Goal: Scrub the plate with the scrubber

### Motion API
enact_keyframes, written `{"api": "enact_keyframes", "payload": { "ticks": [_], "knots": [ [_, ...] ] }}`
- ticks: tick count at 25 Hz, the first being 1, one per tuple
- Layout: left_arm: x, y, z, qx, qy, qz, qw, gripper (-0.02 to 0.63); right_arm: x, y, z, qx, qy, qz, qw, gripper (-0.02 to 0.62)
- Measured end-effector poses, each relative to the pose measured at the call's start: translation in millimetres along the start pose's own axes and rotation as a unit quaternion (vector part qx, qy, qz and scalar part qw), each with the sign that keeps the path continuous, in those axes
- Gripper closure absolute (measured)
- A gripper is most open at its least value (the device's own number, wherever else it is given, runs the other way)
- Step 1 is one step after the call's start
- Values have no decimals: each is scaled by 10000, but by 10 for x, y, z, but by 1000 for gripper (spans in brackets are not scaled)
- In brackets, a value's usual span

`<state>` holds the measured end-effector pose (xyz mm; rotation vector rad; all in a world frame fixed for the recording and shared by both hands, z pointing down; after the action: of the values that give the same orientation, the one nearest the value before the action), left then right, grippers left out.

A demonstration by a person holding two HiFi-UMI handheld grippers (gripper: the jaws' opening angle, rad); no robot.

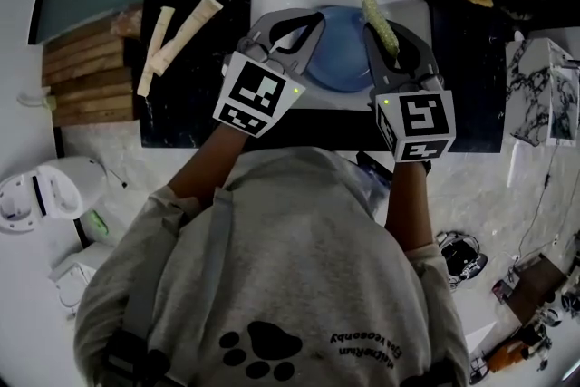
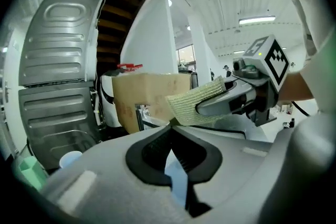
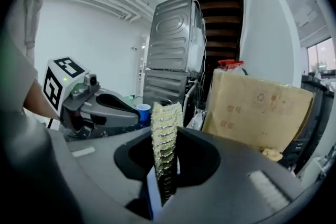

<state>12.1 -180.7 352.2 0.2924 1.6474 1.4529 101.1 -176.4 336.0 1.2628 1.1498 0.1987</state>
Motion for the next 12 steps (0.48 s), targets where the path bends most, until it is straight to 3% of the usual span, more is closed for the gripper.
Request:
{"api": "enact_keyframes", "payload": {
  "ticks": [12],
  "knots": [
    [494,-469,-160,474,-875,1116,9888,600,444,-343,156,-706,966,1322,9840,529]
  ]
}}
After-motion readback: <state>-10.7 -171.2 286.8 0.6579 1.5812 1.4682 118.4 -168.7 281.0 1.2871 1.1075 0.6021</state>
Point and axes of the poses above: the fingertips, and each gripper's own axes: x backward along the fingers, z to its right, y out of its underside, the point moved 2 cm from there along x, backward along the fingers, and after that the axes turned 11 degrees about -z, right-handed, at the moved point
